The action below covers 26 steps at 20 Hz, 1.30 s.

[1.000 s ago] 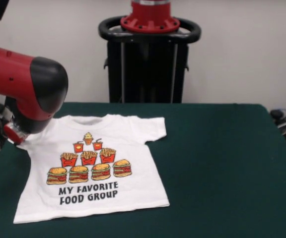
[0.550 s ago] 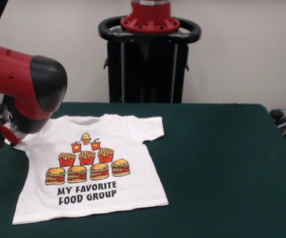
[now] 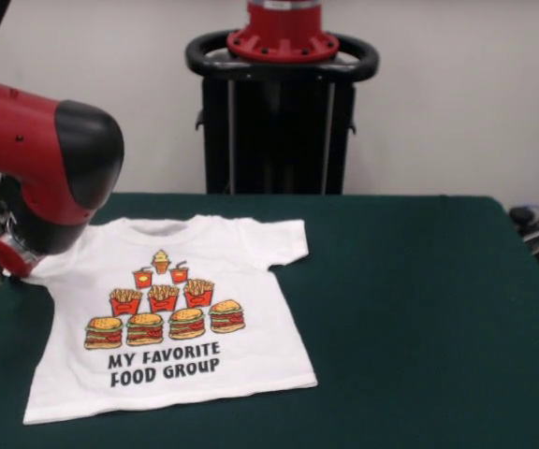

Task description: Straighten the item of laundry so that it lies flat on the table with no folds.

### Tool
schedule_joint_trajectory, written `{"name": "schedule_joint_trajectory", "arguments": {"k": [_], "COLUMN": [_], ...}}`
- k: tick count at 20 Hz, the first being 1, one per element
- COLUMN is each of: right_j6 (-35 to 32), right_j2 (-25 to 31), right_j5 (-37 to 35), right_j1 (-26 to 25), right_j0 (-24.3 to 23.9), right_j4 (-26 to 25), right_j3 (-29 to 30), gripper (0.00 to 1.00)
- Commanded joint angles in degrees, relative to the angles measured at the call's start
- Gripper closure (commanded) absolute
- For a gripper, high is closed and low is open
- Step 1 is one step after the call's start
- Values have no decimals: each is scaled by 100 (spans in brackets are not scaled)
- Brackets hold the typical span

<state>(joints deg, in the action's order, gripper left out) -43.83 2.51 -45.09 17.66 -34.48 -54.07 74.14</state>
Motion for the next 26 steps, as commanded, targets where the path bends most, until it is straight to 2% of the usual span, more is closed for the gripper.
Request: {"name": "schedule_joint_trajectory", "arguments": {"k": [1, 6, 9, 13, 16, 21, 24, 26], "right_j6": [41, 58, 262, 551, 862, 1384, 1274, 1066], "right_j2": [131, 134, 124, -14, 37, 332, 721, 1004], "right_j5": [390, 302, -15, -460, -689, -1268, -1187, -1077], "right_j1": [-55, -78, -10, 369, 759, 1477, 1647, 1537], "right_j0": [80, 86, 98, 254, 176, -61, -387, -612], "right_j4": [-306, -305, -212, -172, 19, 584, 1054, 1394], "right_j3": [-72, -114, -120, -56, 120, 432, 624, 627], "gripper": [100, 100, 100, 100, 100, 100, 100, 100]}}
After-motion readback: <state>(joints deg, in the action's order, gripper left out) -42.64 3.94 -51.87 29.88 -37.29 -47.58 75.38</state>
